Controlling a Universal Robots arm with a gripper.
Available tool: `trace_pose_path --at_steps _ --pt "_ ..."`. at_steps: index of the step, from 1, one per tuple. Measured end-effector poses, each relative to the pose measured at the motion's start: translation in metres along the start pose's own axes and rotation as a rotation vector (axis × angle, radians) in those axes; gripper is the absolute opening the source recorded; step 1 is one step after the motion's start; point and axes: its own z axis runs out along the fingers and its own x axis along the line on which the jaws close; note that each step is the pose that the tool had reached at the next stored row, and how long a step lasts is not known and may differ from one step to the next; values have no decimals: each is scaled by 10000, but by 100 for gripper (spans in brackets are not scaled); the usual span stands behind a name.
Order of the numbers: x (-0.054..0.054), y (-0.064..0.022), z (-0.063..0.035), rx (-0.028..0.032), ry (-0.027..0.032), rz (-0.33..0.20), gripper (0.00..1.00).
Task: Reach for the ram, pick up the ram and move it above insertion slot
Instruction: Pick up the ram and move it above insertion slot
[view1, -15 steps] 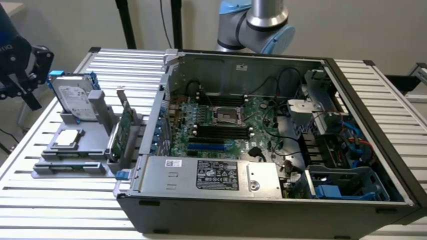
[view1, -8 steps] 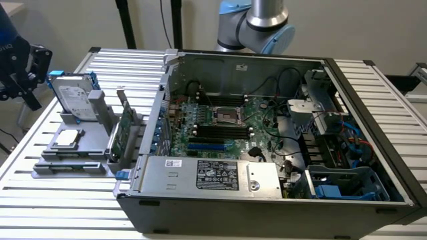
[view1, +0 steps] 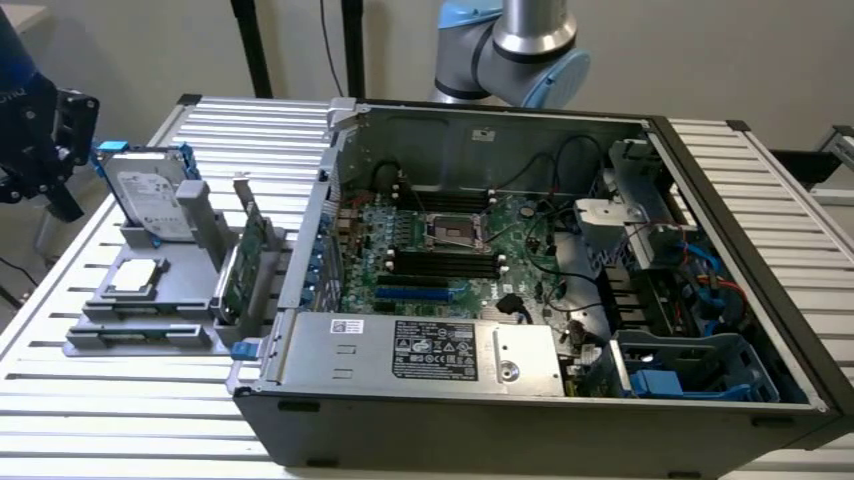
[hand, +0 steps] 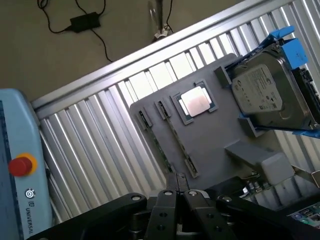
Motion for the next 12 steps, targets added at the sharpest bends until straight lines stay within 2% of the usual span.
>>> trace_pose_path --at_steps 12 --pt "0 -1 32 13 80 -2167 11"
